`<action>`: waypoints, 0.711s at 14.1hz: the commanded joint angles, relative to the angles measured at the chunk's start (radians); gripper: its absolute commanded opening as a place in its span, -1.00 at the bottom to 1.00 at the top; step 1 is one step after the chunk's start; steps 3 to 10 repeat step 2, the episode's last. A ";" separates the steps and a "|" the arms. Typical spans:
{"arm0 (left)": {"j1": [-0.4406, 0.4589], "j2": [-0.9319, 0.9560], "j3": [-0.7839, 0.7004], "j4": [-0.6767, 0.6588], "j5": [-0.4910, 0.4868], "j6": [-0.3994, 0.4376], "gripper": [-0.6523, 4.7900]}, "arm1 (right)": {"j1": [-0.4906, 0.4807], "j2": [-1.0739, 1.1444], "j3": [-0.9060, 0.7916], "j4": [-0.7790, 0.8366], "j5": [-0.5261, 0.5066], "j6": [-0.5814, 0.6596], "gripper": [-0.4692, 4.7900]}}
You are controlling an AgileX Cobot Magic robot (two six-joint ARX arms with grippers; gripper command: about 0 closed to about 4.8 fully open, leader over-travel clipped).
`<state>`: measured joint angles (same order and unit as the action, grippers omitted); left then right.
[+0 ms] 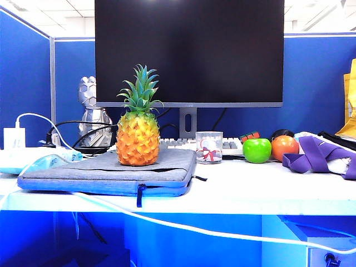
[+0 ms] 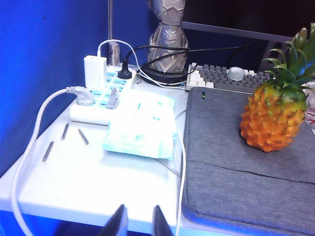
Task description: Pick up the pineapple and place it above the gray bag.
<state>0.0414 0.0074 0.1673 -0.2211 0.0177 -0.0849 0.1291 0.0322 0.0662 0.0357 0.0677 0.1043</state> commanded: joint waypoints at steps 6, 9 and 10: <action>0.000 0.000 0.001 0.012 0.005 -0.001 -0.47 | 0.000 -0.001 0.005 0.011 0.002 0.003 -0.82; 0.000 0.000 0.001 0.012 0.005 -0.001 -0.47 | 0.000 -0.001 0.005 0.011 0.002 0.003 -0.82; 0.000 0.000 0.001 0.012 0.005 -0.001 -0.47 | 0.000 -0.001 0.005 0.011 0.002 0.003 -0.82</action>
